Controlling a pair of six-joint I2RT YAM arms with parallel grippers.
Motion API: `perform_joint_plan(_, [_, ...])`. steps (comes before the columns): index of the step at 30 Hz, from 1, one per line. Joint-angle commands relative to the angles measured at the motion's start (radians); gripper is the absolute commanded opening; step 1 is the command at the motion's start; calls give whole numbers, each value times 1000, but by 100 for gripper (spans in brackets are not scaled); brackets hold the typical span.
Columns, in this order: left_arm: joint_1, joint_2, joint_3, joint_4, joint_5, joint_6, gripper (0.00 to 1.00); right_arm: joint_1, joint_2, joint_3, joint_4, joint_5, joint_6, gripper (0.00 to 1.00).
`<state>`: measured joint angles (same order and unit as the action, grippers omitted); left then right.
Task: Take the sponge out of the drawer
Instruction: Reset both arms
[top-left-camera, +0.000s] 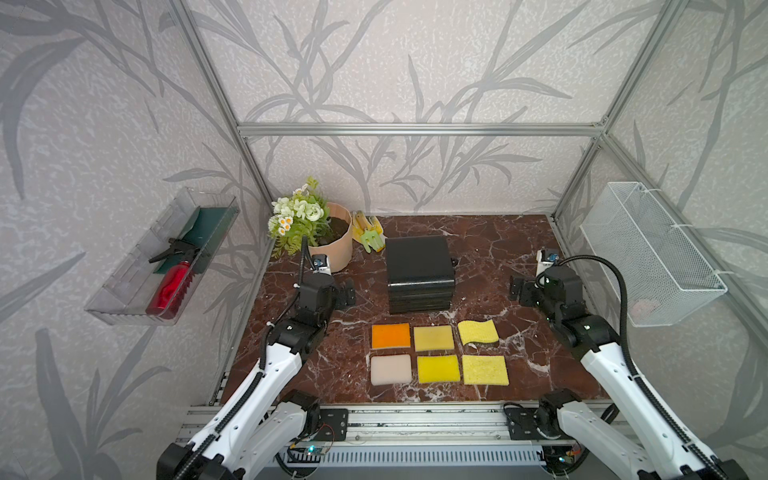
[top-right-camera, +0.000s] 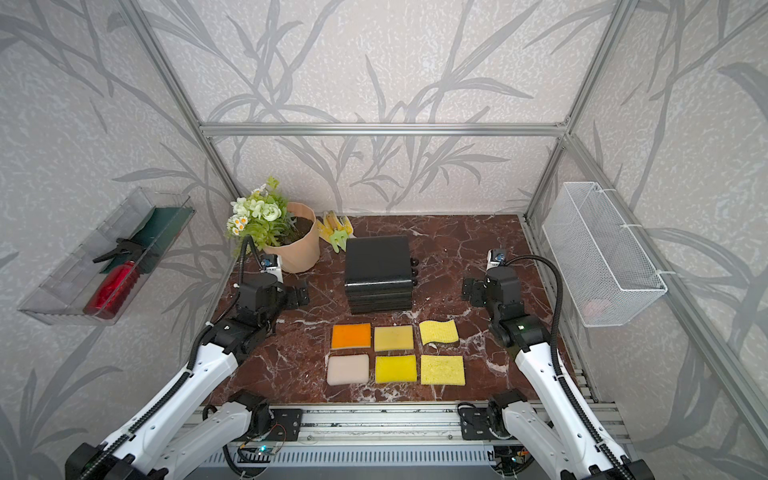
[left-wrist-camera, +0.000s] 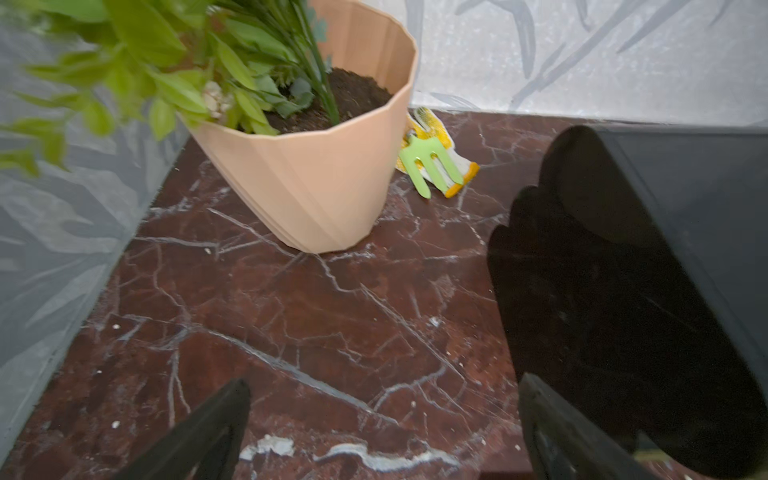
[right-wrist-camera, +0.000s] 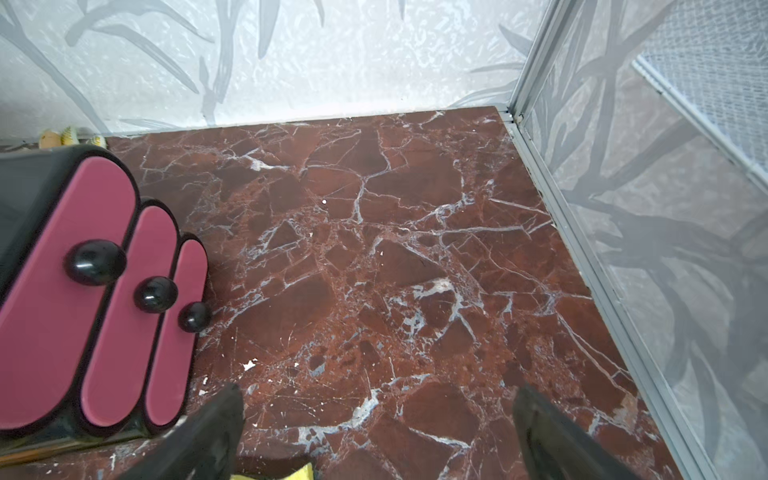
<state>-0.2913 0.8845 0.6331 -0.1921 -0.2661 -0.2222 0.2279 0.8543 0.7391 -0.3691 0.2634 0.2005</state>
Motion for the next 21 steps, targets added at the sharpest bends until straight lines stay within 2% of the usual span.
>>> perform_joint_plan(1, [45, -12, -74, 218, -136, 79, 99, 1, -24, -23, 9, 39, -10, 99])
perform_joint_plan(3, [71, -2, -141, 333, -220, 67, 99, 1, -24, -31, 17, 39, -14, 99])
perform_joint_plan(7, [183, 60, -327, 701, -148, 60, 99, 1, -9, -41, 40, 32, -21, 99])
perform_joint_plan(11, [232, 175, -361, 840, -139, 82, 99, 1, -4, -47, 53, 32, -25, 99])
perform_joint_plan(15, [275, 315, -430, 1129, -108, 102, 99, 0, -13, -84, 119, 67, -37, 99])
perform_joint_plan(17, [287, 376, -428, 1174, -99, 108, 99, -5, -17, -129, 208, 96, -45, 99])
perform_joint_plan(21, [297, 532, -443, 1351, -53, 122, 99, -35, 21, -303, 580, 8, -109, 99])
